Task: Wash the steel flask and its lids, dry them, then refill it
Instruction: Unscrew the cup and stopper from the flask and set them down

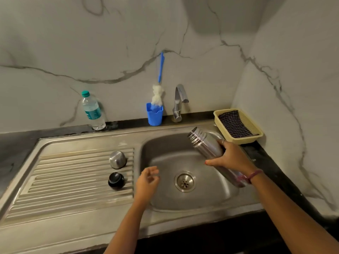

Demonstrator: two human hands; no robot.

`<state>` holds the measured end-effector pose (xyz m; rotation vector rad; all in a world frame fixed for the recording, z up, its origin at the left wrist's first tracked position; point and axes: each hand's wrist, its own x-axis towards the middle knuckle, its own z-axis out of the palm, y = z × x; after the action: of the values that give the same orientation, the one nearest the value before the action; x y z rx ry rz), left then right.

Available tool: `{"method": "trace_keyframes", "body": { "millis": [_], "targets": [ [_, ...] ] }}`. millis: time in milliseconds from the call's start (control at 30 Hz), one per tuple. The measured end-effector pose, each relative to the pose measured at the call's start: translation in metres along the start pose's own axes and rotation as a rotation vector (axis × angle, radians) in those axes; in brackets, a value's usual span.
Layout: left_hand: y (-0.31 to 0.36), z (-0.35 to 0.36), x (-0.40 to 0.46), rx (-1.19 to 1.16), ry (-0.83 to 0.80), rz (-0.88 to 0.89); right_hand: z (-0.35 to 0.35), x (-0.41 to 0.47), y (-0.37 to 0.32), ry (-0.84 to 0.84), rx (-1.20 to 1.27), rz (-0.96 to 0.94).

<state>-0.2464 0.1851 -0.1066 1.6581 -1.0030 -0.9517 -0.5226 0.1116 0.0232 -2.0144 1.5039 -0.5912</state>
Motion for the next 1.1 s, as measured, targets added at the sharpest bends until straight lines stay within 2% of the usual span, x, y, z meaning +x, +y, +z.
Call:
{"method": "trace_keyframes", "body": {
  "millis": [100,267,633,833,1100],
  "targets": [
    [-0.002,0.001,0.007,-0.049,0.136,-0.008,-0.006,0.008,0.019,-0.041,-0.203,-0.020],
    [-0.012,0.001,0.010,-0.084,0.171,-0.057,-0.008,0.020,0.036,-0.097,-0.489,-0.055],
    [-0.022,0.001,0.012,-0.185,0.223,-0.114,-0.007,0.039,0.051,-0.124,-0.584,-0.048],
    [-0.022,0.001,0.013,-0.182,0.235,-0.105,-0.015,0.044,0.051,-0.135,-0.727,-0.070],
    [-0.016,0.001,0.010,-0.200,0.248,-0.108,-0.018,0.045,0.051,-0.139,-0.744,-0.039]
  ]
}}
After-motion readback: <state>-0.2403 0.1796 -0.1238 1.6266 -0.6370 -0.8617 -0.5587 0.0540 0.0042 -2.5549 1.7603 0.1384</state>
